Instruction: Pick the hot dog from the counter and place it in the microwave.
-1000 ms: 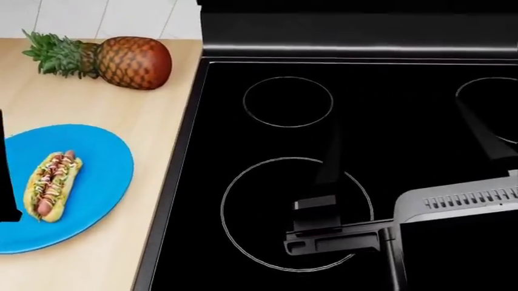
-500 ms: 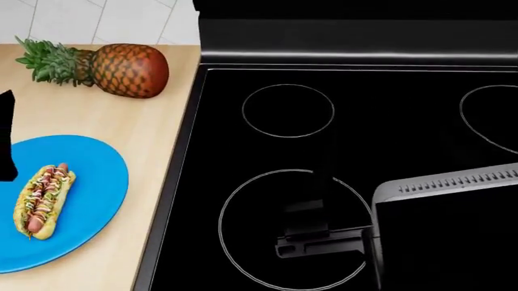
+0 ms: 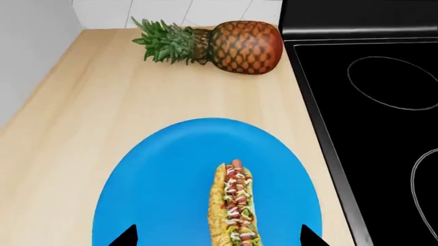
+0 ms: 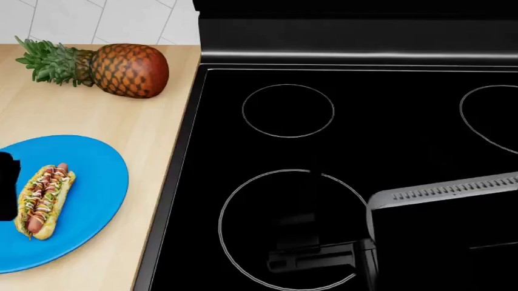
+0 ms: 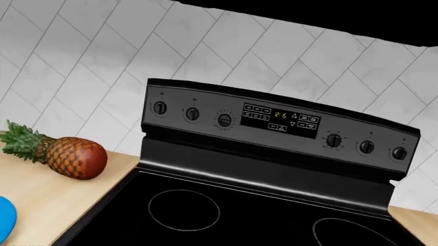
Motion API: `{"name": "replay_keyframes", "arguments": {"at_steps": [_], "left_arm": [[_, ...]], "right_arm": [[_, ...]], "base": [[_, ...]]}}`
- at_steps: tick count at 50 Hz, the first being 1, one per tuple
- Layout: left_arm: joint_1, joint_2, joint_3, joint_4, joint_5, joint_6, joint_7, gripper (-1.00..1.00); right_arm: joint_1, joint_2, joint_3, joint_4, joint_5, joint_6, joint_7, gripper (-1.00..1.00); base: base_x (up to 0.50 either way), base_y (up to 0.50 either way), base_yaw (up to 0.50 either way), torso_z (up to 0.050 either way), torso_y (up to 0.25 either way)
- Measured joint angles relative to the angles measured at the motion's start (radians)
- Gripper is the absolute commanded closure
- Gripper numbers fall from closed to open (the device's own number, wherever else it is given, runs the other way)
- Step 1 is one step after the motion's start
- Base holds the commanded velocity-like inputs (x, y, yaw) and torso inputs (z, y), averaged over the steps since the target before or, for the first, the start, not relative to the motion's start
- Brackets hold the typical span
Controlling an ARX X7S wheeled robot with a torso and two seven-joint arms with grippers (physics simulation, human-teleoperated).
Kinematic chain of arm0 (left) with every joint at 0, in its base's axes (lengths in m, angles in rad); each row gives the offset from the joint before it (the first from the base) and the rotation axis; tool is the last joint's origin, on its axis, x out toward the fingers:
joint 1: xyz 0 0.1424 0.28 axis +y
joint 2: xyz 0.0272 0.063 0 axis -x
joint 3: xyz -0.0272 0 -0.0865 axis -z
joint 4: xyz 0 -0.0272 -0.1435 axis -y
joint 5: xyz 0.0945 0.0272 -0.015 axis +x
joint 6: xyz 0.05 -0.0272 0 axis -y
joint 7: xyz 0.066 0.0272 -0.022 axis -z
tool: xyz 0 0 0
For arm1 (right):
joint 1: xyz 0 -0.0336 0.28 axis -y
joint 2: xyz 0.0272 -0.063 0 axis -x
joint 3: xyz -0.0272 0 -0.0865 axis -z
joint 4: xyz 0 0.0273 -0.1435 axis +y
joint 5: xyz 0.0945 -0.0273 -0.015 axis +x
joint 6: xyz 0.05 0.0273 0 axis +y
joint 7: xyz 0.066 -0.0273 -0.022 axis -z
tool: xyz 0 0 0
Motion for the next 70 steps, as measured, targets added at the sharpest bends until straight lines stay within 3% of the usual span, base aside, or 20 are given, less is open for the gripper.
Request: {"name": "replay_keyframes", "arguments": {"at_steps": [17,45,70], "left_arm": [[-0.053,0.020,0.096,-0.119,-0.031,-0.030,0.002,-1.00],[-0.095,0.090,0.205,-0.274,0.205,0.018,0.207,-1.00],[-0.062,0.116,0.262,-0.324,0.311,0.084,0.303,-1.00]], "right_arm": [[-0.026,0.009,0.010,-0.013,0.029,-0.009,0.027,-1.00],[-0.042,0.043,0.042,-0.041,0.126,-0.018,0.100,-1.00],[-0.047,0.073,0.053,-0.057,0.187,-0.034,0.147,-1.00]], "base": [[0.00,0.00,0.00,0.000,0.000],[0.00,0.00,0.00,0.000,0.000],[0.00,0.00,0.00,0.000,0.000]]}}
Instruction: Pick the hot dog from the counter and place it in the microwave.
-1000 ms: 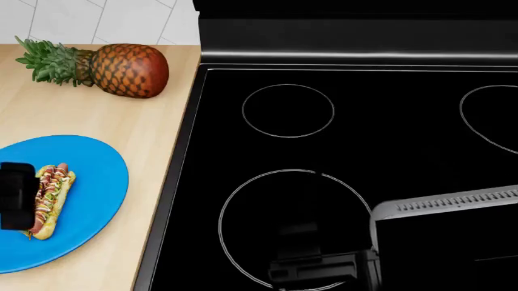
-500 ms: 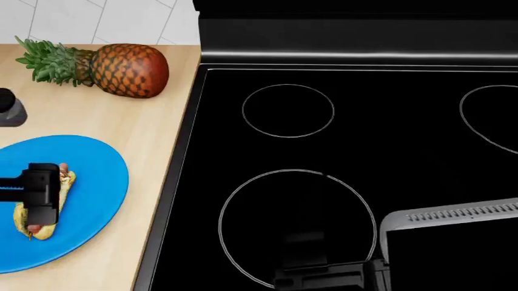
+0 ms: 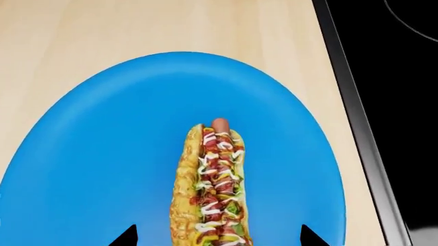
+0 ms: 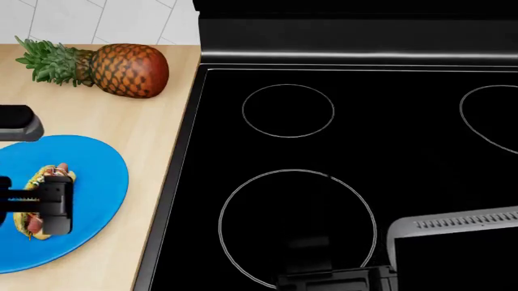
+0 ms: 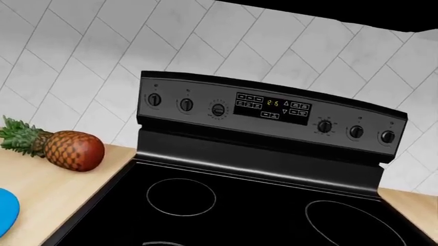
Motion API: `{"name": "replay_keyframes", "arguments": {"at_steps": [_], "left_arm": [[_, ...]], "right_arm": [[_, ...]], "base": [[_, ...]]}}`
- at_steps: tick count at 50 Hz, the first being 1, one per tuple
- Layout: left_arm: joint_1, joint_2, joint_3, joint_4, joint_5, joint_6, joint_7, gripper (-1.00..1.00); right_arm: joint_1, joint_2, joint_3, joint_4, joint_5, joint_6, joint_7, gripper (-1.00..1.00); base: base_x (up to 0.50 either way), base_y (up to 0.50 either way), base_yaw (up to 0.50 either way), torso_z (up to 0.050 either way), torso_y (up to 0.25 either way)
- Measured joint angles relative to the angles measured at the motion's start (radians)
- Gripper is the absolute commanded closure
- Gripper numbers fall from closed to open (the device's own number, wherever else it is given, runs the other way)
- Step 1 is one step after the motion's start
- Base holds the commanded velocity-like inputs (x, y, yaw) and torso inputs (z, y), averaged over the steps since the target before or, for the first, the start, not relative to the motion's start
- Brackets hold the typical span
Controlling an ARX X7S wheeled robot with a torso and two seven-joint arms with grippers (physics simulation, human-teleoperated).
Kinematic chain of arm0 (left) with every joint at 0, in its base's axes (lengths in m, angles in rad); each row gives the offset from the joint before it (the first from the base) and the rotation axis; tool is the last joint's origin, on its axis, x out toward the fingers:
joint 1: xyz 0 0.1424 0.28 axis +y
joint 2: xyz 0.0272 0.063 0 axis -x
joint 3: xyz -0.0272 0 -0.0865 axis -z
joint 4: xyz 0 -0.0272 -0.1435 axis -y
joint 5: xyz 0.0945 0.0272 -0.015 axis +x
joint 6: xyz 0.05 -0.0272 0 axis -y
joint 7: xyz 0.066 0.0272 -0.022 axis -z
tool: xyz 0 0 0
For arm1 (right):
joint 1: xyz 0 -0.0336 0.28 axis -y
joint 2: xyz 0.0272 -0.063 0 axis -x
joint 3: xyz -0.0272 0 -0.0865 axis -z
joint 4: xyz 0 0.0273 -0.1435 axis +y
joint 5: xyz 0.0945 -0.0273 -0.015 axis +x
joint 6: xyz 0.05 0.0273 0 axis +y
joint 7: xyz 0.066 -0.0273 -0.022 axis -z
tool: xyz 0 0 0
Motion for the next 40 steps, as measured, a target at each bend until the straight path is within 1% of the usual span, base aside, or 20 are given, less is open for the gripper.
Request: {"name": "replay_keyframes", "arguments": {"at_steps": [24,25,40], "left_arm": [[0.007,0.012,0.048,-0.035,0.065,0.036,0.053,-1.00],[0.007,0.013,0.049,-0.035,0.066,0.037,0.054,1.00],[0.004,0.011,0.046,-0.019,0.079,0.058,0.068,1.00]], "right_arm": [[-0.005,0.016,-0.003,-0.005,0.027,-0.018,0.027,-1.00],[-0.005,0.017,-0.003,-0.005,0.027,-0.019,0.028,-1.00],[-0.007,0.024,-0.010,-0.005,0.026,-0.029,0.028,-1.00]], "base": [[0.00,0.00,0.00,0.000,0.000],[0.00,0.00,0.00,0.000,0.000],[0.00,0.00,0.00,0.000,0.000]]}}
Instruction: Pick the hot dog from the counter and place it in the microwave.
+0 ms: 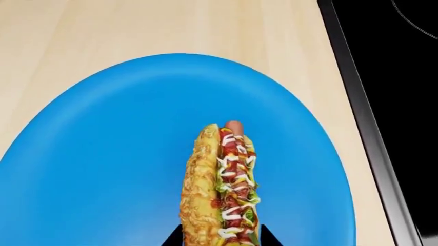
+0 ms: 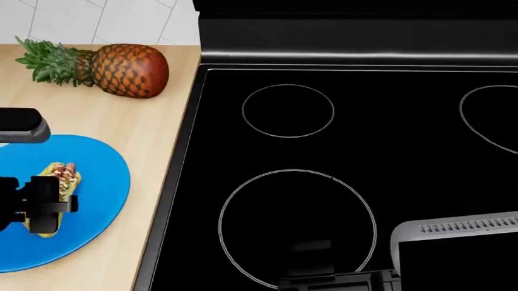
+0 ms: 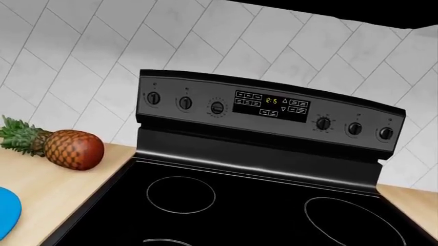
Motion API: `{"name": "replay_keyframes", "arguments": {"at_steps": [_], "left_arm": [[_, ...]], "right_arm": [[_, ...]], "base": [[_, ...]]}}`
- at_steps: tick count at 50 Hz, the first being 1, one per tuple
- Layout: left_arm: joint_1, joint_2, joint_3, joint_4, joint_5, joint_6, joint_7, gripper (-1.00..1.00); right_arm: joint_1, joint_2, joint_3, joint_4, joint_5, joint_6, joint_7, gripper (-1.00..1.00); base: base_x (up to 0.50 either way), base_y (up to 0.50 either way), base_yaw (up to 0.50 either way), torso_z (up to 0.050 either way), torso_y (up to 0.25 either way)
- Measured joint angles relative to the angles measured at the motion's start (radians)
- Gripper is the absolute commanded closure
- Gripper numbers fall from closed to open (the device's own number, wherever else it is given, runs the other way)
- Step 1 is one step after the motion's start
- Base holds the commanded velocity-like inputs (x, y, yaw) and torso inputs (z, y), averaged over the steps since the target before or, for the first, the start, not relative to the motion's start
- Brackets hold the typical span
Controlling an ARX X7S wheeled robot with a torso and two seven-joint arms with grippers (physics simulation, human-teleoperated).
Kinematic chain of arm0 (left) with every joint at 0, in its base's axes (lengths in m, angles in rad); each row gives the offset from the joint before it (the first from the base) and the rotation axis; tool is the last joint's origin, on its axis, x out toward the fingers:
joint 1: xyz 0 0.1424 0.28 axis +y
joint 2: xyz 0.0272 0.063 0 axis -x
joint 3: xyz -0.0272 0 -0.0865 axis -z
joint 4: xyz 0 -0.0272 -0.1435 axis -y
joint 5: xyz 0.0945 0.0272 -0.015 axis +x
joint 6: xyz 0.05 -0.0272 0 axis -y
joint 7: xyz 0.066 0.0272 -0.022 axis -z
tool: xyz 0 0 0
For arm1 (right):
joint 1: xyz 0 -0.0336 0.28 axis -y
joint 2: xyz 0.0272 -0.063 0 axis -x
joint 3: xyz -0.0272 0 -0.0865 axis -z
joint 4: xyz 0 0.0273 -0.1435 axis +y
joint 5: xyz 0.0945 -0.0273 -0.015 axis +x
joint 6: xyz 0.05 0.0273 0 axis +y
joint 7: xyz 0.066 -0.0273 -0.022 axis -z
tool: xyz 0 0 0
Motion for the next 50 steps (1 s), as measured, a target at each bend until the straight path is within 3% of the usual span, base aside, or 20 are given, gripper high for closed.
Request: {"name": "replay_keyframes", "arguments": {"at_steps": [10,33,50], "left_arm": [[-0.039,-0.010,-0.017,0.033,-0.050,-0.024,-0.046,1.00],[-0.357,-0.043,-0.086,0.189,-0.406,-0.116,-0.333,1.00],[-0.276,-0.073,-0.209,0.523,-0.603,0.030,-0.496,1.00]], "right_arm": [[0.001,0.002,-0.006,0.001,-0.005,-0.006,-0.001,-1.00],[0.012,-0.013,-0.032,0.018,-0.086,-0.036,-0.052,-1.00],[0.031,-0.038,-0.077,0.043,-0.237,-0.086,-0.144,-1.00]], "base": [[0.00,0.00,0.00,0.000,0.000],[0.00,0.00,0.00,0.000,0.000],[0.00,0.00,0.00,0.000,0.000]]}}
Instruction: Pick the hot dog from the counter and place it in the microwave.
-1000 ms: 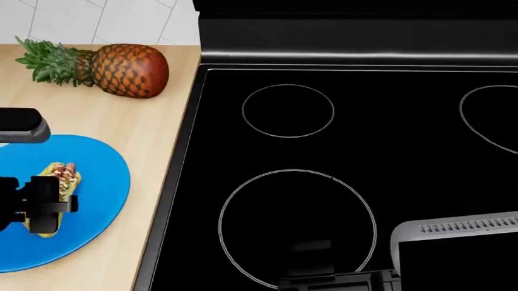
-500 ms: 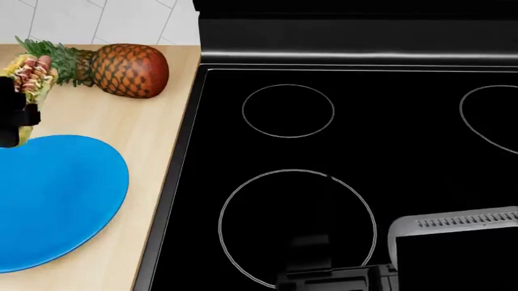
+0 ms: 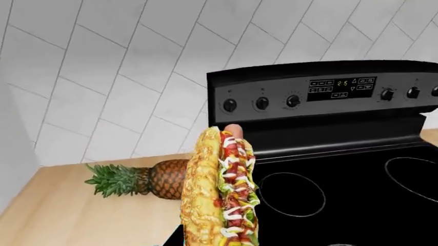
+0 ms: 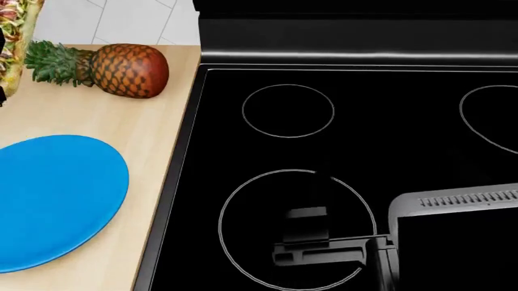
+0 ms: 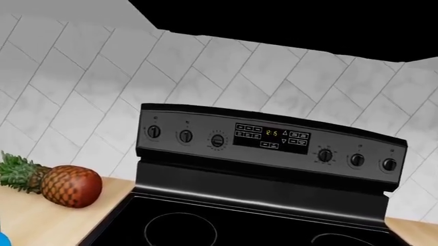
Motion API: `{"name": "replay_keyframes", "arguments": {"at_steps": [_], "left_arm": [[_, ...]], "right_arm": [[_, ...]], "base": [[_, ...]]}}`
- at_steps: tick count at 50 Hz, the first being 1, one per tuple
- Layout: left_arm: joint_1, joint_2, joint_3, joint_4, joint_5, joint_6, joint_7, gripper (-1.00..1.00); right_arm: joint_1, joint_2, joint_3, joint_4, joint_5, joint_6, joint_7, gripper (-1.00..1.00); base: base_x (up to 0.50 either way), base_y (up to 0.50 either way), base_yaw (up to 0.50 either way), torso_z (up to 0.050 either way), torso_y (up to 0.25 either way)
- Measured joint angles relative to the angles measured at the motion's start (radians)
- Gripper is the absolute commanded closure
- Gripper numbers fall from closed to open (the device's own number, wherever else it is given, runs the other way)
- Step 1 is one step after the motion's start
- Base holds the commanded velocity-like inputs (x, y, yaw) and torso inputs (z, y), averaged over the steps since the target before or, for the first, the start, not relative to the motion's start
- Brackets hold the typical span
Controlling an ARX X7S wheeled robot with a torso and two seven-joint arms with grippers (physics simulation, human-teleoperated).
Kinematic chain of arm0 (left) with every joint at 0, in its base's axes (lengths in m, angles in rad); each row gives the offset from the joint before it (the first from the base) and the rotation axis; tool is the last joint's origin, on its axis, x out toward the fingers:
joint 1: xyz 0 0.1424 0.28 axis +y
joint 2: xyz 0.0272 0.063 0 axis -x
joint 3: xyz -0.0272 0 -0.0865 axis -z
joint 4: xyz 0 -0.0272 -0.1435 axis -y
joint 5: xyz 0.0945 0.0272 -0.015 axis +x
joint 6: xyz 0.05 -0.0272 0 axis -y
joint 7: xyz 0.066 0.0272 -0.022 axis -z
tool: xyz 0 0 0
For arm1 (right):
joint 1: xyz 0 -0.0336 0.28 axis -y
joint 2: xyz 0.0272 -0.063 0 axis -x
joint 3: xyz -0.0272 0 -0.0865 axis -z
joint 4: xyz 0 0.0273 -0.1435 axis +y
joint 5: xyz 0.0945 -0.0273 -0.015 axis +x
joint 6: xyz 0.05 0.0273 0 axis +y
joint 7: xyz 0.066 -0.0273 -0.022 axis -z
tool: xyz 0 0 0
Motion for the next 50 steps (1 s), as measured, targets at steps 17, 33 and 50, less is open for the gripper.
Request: {"name": "replay_keyframes", "arguments": {"at_steps": [17,33,50], "left_arm": [[0.114,-0.013,-0.076,0.124,-0.024,0.072,-0.010,1.00],[0.144,-0.028,-0.082,0.169,-0.058,0.113,-0.037,1.00],[0.161,-0.037,-0.081,0.179,-0.057,0.130,-0.032,1.00]], "right_arm": [[-0.010,-0.016,-0.014,0.021,-0.064,-0.045,-0.035,-1.00],[-0.028,-0.012,-0.003,0.029,-0.045,-0.062,-0.032,-1.00],[-0.028,-0.007,-0.001,0.034,-0.026,-0.066,-0.023,-1.00]], "base": [[-0.07,-0.04,0.00,0.000,0.000],[-0.30,-0.41,0.00,0.000,0.000],[-0.03,-0.50,0.00,0.000,0.000]]}}
